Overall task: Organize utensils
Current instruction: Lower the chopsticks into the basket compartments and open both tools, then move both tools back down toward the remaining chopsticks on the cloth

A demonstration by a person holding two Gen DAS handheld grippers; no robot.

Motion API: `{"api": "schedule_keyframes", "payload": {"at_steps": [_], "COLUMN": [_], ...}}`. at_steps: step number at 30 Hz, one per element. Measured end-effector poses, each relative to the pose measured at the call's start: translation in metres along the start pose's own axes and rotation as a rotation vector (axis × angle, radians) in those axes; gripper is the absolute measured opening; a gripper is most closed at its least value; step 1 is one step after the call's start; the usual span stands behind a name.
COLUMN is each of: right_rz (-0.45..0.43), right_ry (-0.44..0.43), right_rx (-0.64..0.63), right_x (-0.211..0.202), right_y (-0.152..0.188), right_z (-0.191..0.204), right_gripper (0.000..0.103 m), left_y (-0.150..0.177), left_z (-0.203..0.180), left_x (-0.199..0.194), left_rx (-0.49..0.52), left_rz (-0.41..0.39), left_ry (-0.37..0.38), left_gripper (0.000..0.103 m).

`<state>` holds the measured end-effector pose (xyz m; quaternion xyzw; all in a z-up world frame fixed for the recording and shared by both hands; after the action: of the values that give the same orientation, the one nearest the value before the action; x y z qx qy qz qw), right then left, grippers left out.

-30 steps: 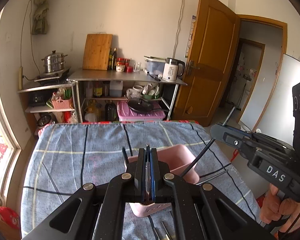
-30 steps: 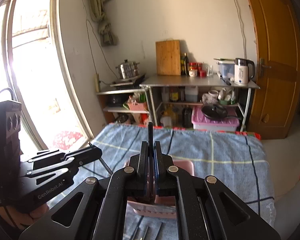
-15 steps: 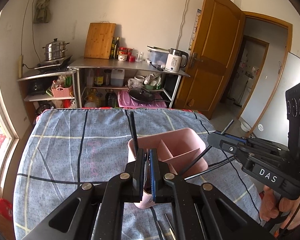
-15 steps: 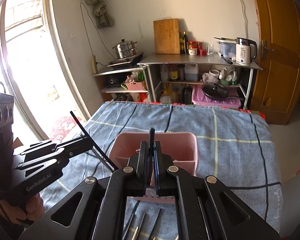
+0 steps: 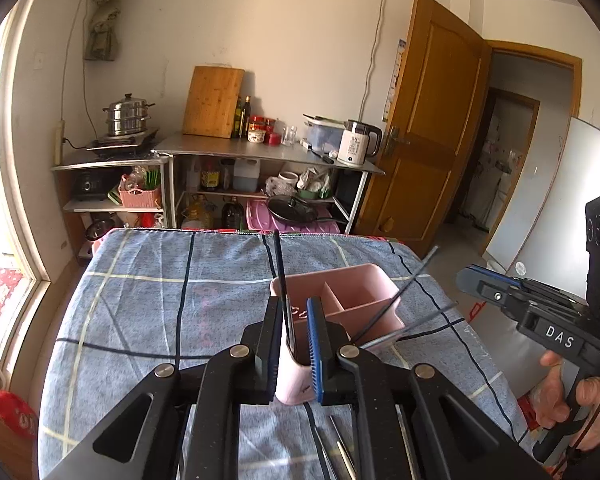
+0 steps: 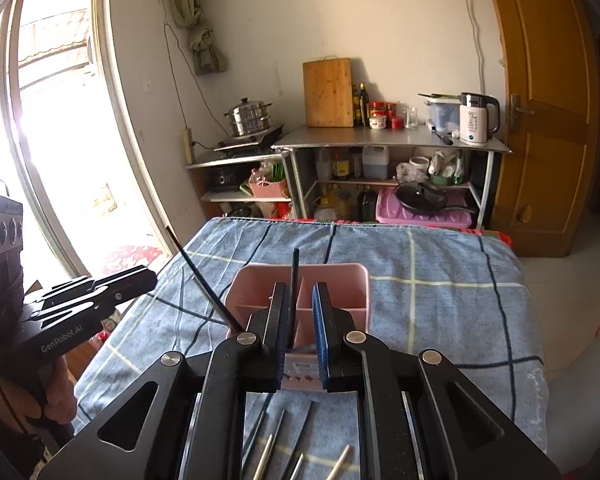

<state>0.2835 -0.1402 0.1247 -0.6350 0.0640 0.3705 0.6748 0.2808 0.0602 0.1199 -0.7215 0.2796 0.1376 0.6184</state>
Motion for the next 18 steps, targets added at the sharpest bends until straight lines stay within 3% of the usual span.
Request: {"api": "schedule_keyframes", "payload": {"at_steps": [9,18], "right_rz": [-0.033,-0.009], "right_ry": [0.018,0.044], "right_rx": [0.008,0.019], "right_x": [-0.044,-0.071], "right_y": [0.036,0.087], "right_z": [-0.002,-0.005], "right_gripper": [0.014,0.017], "left_y": [0.045,0.094], "left_z": [-0.011,-0.029], "left_x": [-0.043,-0.065], "left_rx": [0.002,0.026], "left_rz": [-0.021,-0.005], "left_ry": [-0.002,-0.002], "left_gripper": [0.012,0.012]}}
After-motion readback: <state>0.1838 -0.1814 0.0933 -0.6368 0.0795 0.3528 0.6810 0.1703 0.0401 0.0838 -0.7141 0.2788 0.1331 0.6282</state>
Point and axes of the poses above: each gripper's, at about its wrist camera, not at the fingertips, and x roughly the way its jaws point, z to its left, y to its underside, the point moved 3 cm from there along x, roughly the way its jaws point
